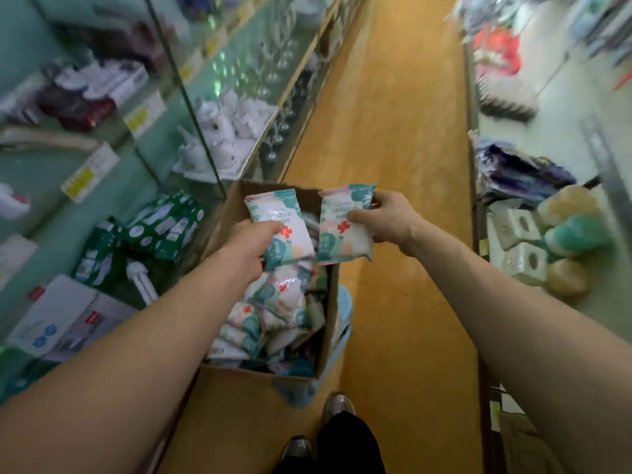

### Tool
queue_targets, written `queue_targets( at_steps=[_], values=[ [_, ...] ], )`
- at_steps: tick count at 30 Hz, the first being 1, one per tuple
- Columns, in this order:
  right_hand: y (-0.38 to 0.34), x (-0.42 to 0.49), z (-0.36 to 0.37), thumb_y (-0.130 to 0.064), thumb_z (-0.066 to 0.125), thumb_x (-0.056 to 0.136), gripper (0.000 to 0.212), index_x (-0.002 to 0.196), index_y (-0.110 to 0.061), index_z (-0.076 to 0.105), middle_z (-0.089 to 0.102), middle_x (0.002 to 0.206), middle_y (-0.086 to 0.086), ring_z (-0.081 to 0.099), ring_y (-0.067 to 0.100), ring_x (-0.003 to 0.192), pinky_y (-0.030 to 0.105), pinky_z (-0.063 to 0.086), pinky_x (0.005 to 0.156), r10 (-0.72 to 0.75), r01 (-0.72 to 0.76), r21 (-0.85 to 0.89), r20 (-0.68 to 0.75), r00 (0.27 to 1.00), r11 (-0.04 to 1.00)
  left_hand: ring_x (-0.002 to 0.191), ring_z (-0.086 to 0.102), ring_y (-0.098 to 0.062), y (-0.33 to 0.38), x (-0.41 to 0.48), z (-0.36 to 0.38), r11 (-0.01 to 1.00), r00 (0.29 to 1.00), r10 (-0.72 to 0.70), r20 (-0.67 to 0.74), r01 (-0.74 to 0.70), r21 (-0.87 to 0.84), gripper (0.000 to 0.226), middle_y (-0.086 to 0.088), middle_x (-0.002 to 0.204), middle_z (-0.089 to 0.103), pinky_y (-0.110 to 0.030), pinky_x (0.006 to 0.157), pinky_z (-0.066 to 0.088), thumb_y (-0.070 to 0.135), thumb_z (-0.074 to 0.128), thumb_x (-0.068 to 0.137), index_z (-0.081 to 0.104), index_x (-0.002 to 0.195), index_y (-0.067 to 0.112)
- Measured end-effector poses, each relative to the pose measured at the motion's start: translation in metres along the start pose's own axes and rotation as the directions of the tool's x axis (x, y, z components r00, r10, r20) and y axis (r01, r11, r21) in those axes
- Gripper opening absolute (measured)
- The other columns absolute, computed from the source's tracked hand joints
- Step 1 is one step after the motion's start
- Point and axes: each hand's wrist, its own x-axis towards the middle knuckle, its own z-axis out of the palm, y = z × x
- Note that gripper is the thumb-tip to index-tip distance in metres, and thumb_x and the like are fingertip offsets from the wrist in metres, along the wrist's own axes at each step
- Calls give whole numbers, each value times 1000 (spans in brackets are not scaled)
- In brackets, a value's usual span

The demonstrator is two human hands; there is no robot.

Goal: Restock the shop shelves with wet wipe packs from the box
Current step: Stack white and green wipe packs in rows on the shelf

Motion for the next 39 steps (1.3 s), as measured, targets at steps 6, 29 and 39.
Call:
queue_targets(
  at_steps=[6,29,39],
  values=[
    [-16,-68,-93,-10,62,87,23,110,-11,58,69,102,8,69,20,85,38,58,72,3,24,125,-211,977,992,72,65,-28,42,-55,74,990,970,84,227,-108,95,27,-15,93,66,-46,69,57,-1,59,88,56,115,2],
    [136,-321,-424,-15,65,87,5,87,-12,61,70,94,13,66,30,87,50,52,89,321,203,483,-788,526,852,66,66,-28,-2,-318,454,927,593,14,805,-310,212,27,-20,99,66,-38,39,54,-1,60,88,57,114,0],
    [203,-441,-478,-15,63,88,9,80,-15,59,66,76,2,58,18,71,28,48,65,459,320,529,-846,272,786,47,66,-28,-69,-438,541,887,383,-164,909,-347,306,8,-19,82,62,-35,31,48,-1,59,91,52,86,0]
  ],
)
